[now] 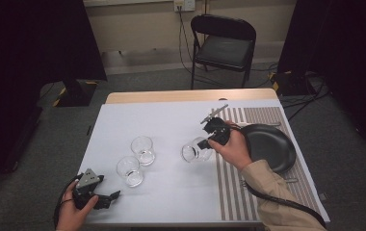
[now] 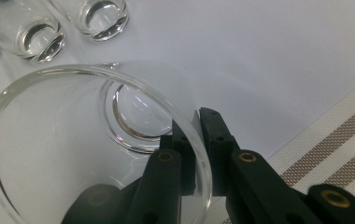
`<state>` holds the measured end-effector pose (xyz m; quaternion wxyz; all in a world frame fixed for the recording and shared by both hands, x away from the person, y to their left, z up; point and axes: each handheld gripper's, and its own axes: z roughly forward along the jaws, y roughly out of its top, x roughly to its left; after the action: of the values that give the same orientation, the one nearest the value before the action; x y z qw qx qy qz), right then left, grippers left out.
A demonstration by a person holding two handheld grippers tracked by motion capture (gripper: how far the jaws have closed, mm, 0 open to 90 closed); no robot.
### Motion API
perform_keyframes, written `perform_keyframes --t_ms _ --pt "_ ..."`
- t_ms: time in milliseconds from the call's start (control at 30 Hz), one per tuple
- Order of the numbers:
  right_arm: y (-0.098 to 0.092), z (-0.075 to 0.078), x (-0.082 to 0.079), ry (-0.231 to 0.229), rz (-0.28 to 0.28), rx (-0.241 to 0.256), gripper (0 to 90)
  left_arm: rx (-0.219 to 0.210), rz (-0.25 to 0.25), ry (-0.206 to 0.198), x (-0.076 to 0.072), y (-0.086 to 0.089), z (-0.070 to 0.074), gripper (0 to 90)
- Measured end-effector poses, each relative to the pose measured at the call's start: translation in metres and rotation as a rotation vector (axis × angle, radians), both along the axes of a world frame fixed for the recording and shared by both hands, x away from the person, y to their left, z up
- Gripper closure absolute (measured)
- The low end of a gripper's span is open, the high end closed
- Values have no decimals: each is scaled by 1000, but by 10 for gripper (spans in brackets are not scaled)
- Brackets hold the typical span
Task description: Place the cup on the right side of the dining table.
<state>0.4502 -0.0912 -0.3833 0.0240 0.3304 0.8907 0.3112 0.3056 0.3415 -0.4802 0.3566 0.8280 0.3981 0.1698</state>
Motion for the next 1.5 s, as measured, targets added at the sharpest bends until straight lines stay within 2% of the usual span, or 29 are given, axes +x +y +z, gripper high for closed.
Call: perform_keyframes --t_ms 233,400,433,467,600,933,1033,1067,1133,1300,1500 --pt "-11 4 3 -2 -41 27 859 0 0 0 0 0 0 88" --pt "-18 6 5 -2 -63 28 859 0 0 0 0 0 0 88" --pt "-20 6 6 -13 -65 30 859 0 0 0 0 0 0 88" --pt "-21 7 6 -1 -70 28 859 0 0 0 0 0 0 88" --pt "-27 8 7 -5 -98 37 859 0 0 0 0 0 0 88" --pt "-39 12 11 -16 -128 21 859 0 0 0 0 0 0 88" --pt "-44 13 13 -16 -145 34 859 1 -1 -1 0 0 0 88" --pt "-45 14 13 -2 -145 31 859 0 0 0 0 0 0 88" --pt "-48 14 14 -19 -157 29 859 -1 0 0 0 0 0 88" --pt "-53 15 17 -25 -166 23 859 -1 0 0 0 0 0 88" --pt "-58 14 21 -13 -180 25 859 0 0 0 0 0 0 88"
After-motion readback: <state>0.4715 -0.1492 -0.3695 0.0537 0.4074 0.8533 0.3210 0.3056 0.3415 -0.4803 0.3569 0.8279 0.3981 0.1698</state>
